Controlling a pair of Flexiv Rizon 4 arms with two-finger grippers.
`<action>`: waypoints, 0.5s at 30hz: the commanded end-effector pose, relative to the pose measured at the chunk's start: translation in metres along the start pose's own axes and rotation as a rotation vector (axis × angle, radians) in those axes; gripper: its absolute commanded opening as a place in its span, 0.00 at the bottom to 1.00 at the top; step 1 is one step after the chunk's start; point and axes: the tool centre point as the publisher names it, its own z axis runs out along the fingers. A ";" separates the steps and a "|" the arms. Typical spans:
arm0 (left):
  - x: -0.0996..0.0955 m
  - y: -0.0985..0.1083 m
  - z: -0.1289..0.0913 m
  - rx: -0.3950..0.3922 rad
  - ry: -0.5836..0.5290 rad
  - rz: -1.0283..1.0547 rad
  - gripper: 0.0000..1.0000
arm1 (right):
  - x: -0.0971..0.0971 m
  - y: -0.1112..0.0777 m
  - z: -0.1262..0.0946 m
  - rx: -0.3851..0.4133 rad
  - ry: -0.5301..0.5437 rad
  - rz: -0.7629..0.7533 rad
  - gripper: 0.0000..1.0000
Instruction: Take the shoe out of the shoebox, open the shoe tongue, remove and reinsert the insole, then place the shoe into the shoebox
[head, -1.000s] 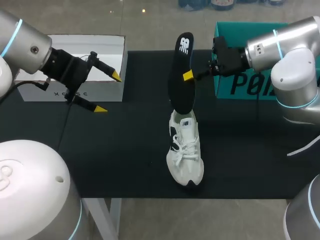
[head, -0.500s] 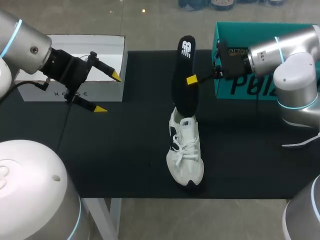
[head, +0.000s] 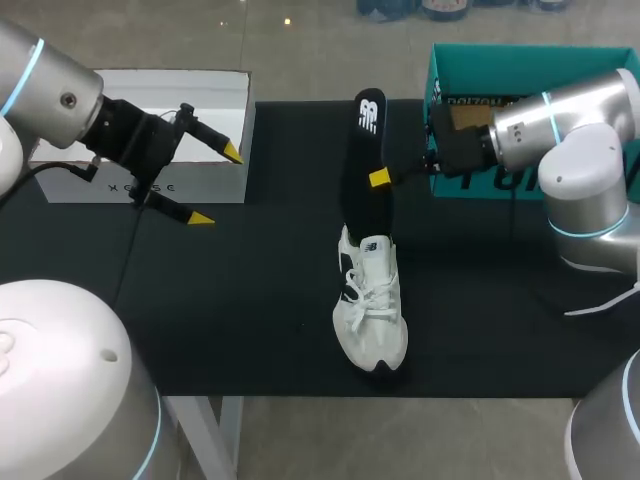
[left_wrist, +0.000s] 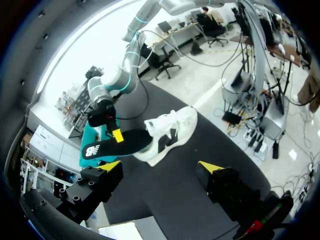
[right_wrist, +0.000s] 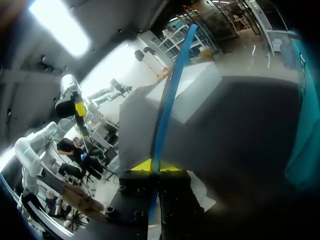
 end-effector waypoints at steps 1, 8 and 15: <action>0.000 -0.001 0.000 -0.004 0.004 -0.001 1.00 | 0.001 -0.007 0.003 -0.002 -0.013 -0.004 0.00; 0.000 -0.001 0.000 -0.004 0.004 -0.001 1.00 | 0.000 -0.021 0.012 0.008 -0.012 0.006 0.00; 0.000 -0.001 0.000 -0.004 0.004 -0.001 1.00 | 0.000 -0.043 0.018 0.021 -0.006 0.039 0.00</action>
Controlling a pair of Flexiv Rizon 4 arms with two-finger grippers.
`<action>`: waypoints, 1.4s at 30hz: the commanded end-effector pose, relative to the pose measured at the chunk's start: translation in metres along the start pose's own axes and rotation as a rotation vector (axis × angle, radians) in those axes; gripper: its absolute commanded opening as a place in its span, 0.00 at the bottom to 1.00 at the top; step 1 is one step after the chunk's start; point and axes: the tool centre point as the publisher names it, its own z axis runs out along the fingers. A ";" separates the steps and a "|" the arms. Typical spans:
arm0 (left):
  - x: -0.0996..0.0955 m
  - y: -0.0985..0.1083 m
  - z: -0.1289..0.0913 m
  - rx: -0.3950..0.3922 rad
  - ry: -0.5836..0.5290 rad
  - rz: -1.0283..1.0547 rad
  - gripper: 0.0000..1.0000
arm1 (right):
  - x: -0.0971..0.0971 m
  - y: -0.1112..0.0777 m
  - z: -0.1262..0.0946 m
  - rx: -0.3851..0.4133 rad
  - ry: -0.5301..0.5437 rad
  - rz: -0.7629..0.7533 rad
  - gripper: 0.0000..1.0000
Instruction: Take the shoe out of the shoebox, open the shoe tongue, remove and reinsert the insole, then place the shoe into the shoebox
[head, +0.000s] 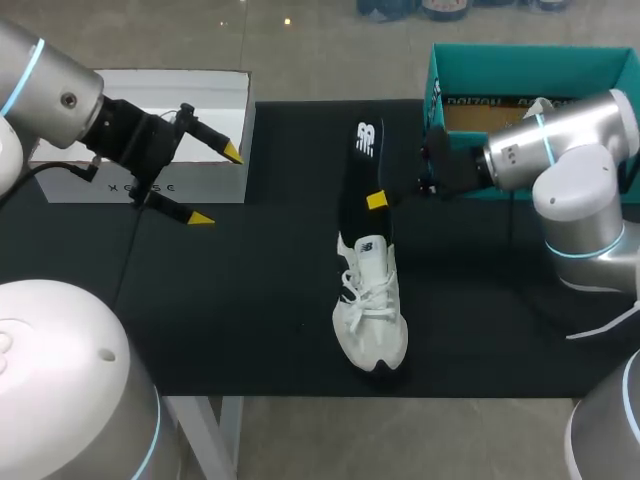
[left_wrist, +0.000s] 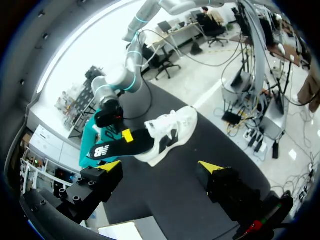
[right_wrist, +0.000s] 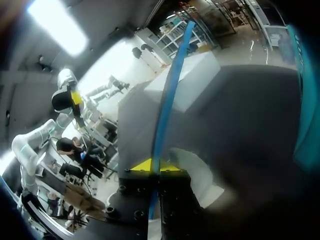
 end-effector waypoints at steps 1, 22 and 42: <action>0.000 -0.001 0.000 -0.004 0.003 -0.001 1.00 | -0.001 -0.013 0.004 -0.004 -0.004 0.013 0.00; 0.000 -0.001 0.000 -0.004 0.003 -0.001 1.00 | 0.010 -0.054 0.017 0.081 -0.016 0.036 0.00; 0.000 -0.001 0.000 -0.004 0.003 -0.001 1.00 | 0.009 -0.030 0.014 0.077 -0.075 0.004 0.49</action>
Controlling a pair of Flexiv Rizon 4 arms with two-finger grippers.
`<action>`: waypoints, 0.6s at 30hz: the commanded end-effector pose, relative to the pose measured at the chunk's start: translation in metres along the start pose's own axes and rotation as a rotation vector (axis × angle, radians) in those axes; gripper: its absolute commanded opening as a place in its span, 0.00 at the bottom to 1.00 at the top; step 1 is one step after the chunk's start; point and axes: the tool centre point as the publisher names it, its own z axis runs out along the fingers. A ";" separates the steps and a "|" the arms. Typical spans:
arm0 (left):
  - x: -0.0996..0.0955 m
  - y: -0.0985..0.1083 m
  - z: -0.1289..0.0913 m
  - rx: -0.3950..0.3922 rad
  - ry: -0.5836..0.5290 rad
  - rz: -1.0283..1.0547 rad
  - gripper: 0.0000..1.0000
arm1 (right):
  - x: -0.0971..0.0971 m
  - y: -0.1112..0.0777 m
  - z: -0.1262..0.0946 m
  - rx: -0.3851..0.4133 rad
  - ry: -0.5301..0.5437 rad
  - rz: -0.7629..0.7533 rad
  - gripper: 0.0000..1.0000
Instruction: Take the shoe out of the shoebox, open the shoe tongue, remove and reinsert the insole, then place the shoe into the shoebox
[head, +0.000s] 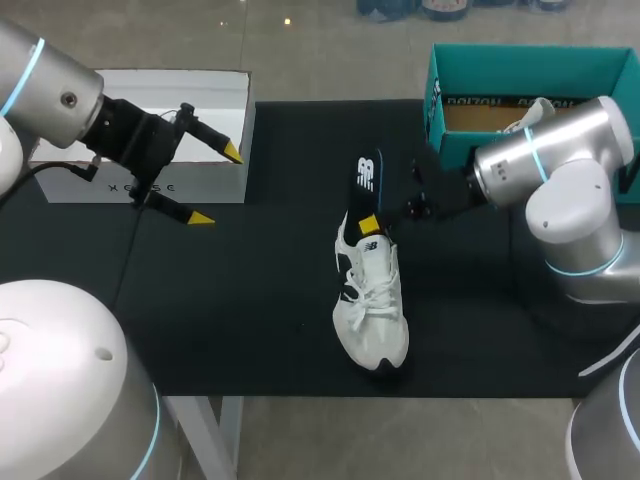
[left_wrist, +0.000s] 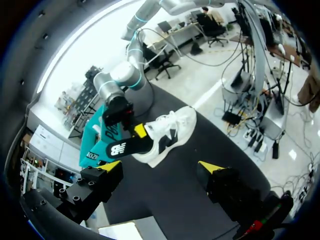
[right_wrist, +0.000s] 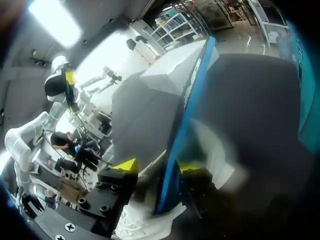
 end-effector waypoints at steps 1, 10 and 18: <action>0.000 -0.001 0.000 -0.004 0.002 0.000 1.00 | -0.003 0.004 0.001 0.004 -0.014 0.003 0.48; 0.000 -0.001 0.000 -0.004 0.002 0.000 1.00 | -0.015 0.017 -0.007 -0.030 -0.054 0.001 0.39; 0.000 -0.001 0.000 -0.004 0.002 0.000 1.00 | -0.019 0.022 -0.016 -0.049 -0.071 0.000 0.00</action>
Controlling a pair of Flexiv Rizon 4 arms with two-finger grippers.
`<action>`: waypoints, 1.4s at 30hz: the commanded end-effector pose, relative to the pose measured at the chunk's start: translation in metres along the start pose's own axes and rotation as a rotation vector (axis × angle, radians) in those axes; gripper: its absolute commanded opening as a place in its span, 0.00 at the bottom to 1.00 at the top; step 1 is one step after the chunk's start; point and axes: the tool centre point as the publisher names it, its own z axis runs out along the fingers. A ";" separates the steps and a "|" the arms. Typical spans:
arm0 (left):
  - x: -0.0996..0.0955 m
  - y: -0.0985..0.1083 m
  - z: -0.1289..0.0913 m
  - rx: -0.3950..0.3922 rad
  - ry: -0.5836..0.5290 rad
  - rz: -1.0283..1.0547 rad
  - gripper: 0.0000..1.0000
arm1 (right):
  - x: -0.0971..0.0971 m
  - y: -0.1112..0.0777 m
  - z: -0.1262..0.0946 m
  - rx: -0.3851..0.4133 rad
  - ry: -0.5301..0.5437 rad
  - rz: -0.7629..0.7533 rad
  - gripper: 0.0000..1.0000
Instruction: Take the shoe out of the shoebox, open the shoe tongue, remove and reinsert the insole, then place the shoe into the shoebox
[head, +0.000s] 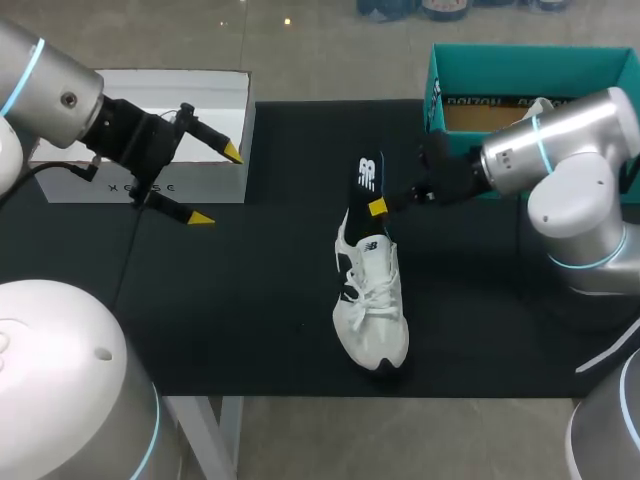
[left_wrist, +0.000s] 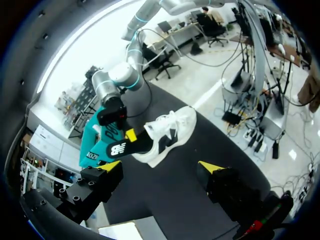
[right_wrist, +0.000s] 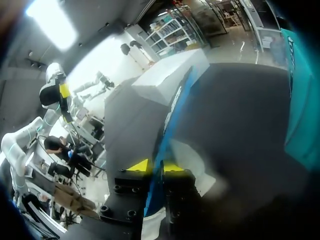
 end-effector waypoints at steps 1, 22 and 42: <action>0.000 -0.001 0.000 -0.004 0.003 0.000 1.00 | 0.001 -0.001 -0.002 0.001 -0.004 0.000 0.00; 0.000 -0.001 0.000 -0.004 0.003 0.000 1.00 | 0.016 -0.062 0.023 0.071 0.042 0.090 0.00; 0.000 -0.001 0.000 -0.004 0.003 0.000 1.00 | -0.004 -0.018 0.010 0.045 -0.037 0.038 0.37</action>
